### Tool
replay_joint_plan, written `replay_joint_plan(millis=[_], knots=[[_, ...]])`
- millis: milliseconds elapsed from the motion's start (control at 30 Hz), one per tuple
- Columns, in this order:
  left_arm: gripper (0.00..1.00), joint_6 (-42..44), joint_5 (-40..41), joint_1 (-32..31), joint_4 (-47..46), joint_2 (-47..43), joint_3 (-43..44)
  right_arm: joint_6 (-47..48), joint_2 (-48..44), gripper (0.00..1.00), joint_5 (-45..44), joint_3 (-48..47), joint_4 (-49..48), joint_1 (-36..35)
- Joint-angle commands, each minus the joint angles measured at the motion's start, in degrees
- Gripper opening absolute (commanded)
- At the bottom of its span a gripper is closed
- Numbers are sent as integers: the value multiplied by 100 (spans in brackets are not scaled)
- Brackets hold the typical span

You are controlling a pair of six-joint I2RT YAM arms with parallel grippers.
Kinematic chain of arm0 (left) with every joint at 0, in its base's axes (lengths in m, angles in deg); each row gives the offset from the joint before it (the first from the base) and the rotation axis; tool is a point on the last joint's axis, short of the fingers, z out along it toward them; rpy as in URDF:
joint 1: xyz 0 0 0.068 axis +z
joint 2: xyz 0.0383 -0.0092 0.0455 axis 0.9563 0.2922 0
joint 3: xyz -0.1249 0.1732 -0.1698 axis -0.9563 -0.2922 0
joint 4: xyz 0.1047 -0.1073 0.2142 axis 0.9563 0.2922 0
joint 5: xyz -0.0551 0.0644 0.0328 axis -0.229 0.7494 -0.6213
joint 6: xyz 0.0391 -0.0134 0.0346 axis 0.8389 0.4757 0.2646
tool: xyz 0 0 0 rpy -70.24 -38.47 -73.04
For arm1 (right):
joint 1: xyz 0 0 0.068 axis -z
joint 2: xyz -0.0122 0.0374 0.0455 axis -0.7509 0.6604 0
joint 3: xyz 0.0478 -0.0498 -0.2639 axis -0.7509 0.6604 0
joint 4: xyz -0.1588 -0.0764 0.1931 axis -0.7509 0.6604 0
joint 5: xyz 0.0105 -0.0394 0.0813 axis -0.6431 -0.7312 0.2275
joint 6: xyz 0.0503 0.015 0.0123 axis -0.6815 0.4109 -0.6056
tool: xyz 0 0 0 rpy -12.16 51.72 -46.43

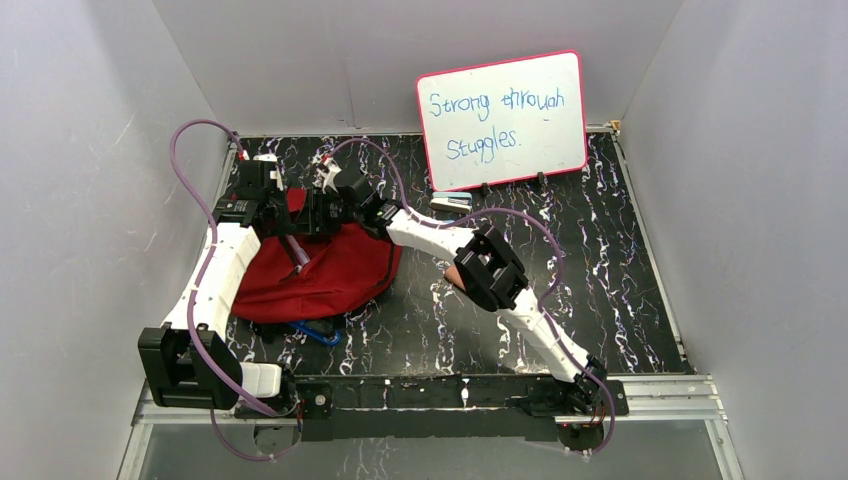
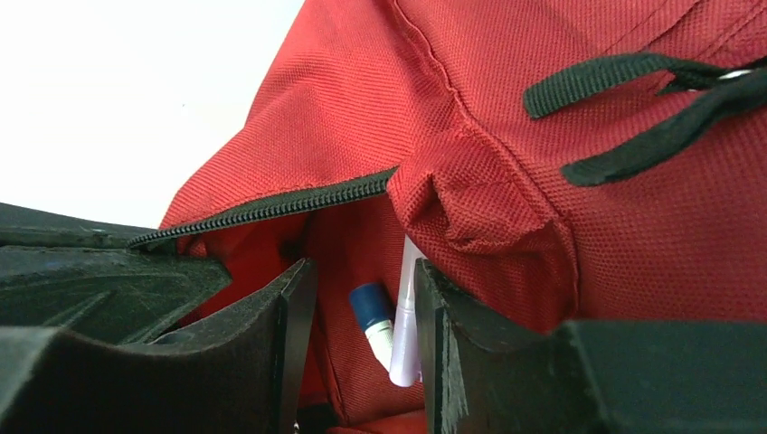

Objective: Pack the student bag
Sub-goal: Place the stationery in the student bag.

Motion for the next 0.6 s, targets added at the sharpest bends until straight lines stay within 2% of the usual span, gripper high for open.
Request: replay_joint_plan(millis=[0, 167, 367, 567], knots=[[0, 11, -26, 19, -4, -288, 85, 288, -529, 53, -133, 167, -64, -7], [0, 20, 47, 19, -13, -322, 55, 767, -1209, 52, -397, 837, -63, 4], [0, 11, 63, 19, -37, -313, 18, 1786, -2531, 53, -983, 2011, -122, 13], [0, 11, 41, 19, -89, -313, -18, 2757, -3891, 62, -1605, 3413, -42, 354]])
